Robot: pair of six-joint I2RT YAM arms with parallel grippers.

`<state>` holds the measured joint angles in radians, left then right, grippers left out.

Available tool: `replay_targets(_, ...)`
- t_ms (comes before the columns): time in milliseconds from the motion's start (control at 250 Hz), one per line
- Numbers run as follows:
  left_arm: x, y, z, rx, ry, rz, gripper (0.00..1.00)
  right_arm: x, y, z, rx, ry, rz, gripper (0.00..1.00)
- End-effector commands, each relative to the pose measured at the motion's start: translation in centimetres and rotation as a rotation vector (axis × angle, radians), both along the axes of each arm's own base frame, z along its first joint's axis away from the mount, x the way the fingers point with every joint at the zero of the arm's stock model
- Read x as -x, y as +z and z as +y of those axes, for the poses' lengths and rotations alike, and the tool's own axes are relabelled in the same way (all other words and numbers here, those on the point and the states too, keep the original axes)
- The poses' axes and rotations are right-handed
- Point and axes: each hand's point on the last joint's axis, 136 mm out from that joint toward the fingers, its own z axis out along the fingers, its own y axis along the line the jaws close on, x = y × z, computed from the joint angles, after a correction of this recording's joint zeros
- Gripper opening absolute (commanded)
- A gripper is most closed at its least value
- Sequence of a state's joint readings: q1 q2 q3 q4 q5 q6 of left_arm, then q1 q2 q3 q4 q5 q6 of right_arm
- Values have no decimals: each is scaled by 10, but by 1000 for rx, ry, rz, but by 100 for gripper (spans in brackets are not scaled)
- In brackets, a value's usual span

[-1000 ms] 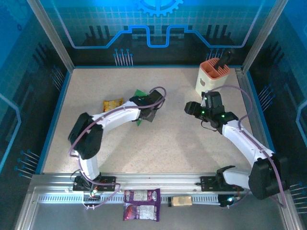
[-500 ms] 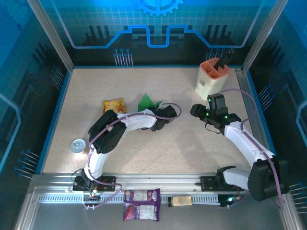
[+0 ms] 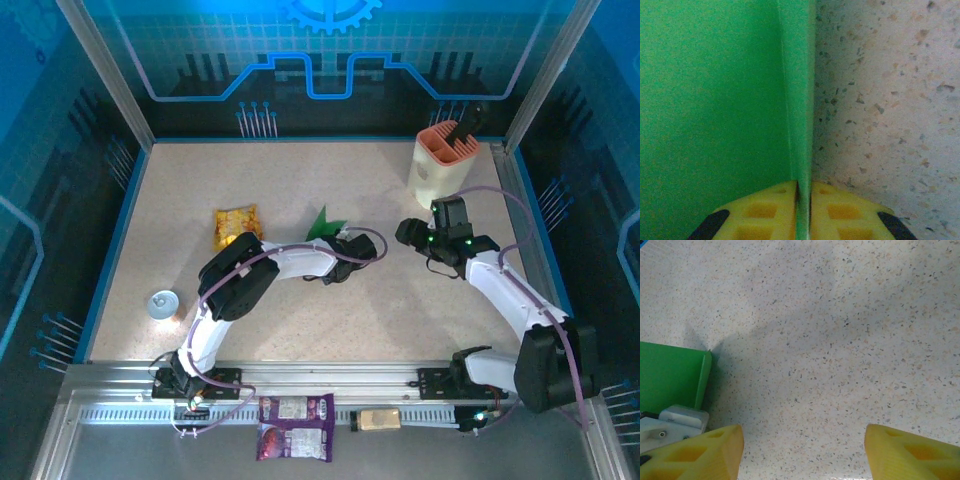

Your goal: Fold a paper plane with a square sheet of paper (pick it up from the middle)

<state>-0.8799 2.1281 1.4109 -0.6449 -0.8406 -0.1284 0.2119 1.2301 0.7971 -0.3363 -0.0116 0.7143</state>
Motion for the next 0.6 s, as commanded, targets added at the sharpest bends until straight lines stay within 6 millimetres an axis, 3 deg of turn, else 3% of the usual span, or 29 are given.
replay_targets(0,6,-13,-1,9,19,16,17,-1,-1,-3,-17,-19,15,66)
replay_targets(388,24,0,-19,240,108,82,27,-4,1,-2,-33,-23,10,67)
replay_targets(599,34,2,-24,283,127,110,32,-5,3,-1,-38,-23,5,67)
